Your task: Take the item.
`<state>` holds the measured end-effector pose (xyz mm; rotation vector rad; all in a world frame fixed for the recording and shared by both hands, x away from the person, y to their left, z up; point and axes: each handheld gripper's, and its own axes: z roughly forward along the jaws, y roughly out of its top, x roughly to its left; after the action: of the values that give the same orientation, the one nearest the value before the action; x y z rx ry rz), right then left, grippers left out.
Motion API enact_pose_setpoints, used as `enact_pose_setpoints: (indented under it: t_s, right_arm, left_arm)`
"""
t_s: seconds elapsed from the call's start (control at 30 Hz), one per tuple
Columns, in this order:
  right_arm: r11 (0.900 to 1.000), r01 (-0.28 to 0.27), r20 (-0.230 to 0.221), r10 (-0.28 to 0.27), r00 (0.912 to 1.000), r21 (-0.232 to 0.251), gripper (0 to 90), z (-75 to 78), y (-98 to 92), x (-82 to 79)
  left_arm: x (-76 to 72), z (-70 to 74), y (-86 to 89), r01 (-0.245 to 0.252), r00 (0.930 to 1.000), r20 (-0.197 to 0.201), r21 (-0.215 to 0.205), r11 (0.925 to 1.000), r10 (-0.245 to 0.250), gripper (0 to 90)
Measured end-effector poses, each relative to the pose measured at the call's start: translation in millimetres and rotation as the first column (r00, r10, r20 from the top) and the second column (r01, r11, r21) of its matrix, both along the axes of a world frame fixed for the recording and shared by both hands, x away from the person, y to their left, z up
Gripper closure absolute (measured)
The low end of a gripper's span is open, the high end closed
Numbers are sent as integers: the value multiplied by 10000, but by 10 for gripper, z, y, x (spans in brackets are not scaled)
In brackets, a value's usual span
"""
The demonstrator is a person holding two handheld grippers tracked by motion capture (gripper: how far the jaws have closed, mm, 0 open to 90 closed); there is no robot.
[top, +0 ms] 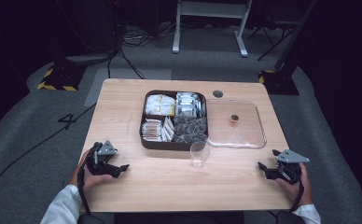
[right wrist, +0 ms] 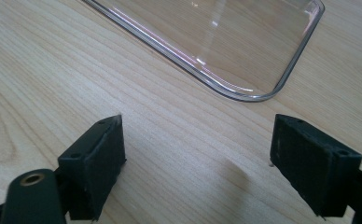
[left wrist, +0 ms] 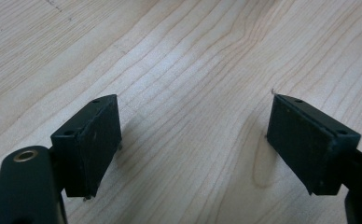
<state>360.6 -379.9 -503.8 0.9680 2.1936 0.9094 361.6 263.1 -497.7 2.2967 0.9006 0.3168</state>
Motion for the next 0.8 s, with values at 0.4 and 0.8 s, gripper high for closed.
enact_pose_setpoints:
  t_s: [0.4, 0.8]
  right_arm:
    - [10000, 2, -16, -2, 10000, 17, 182, 0, -1, 1]
    - [10000, -3, 18, 3, 10000, -14, 182, 0, 0, -1]
  left_arm:
    - [155, 237, -45, -150, 9987, 481, -4, 9999, 150, 203]
    - [210, 436, -48, -293, 9937, 1081, -24, 9996, 294, 205]
